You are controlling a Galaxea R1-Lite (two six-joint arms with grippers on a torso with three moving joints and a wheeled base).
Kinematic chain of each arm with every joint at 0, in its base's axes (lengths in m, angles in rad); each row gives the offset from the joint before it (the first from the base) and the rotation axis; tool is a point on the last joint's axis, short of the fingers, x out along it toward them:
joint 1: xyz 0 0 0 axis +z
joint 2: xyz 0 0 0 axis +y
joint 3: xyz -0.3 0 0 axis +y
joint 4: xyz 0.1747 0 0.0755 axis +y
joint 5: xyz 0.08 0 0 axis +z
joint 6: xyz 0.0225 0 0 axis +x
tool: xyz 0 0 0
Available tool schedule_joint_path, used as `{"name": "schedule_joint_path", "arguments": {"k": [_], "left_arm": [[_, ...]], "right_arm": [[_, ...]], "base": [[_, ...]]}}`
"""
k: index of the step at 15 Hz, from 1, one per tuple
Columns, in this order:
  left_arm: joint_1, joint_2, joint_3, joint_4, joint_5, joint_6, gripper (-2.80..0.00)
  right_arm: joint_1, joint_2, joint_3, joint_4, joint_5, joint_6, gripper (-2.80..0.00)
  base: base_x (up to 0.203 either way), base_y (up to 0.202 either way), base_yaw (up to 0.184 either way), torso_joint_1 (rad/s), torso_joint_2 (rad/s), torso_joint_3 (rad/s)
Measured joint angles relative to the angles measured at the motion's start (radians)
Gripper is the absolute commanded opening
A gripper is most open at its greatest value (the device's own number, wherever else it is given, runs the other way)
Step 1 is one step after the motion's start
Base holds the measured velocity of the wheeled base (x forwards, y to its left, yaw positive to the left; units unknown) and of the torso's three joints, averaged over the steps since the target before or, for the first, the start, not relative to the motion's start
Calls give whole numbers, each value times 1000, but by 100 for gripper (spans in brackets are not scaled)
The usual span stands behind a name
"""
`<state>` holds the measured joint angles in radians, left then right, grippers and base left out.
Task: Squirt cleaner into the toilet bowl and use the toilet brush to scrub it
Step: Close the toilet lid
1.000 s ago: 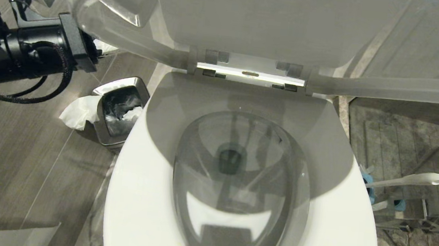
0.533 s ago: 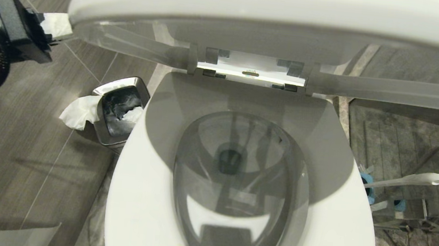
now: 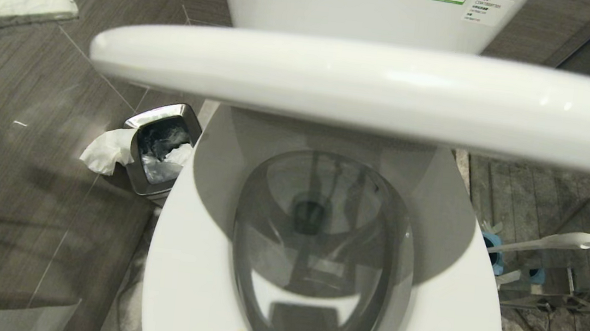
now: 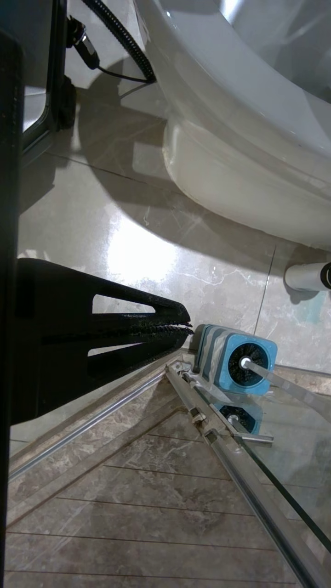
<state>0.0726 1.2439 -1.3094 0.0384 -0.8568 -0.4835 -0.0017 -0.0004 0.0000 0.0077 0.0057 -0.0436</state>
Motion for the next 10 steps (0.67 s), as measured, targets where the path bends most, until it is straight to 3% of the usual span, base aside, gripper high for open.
{"name": "schedule_joint_path", "arguments": {"k": [10], "left_arm": [[13,-24,-64,2,4,1,-280]], "right_arm": [[0,0,0,0,0,0,-280]], "base": [[0,0,0,0,0,0]]}}
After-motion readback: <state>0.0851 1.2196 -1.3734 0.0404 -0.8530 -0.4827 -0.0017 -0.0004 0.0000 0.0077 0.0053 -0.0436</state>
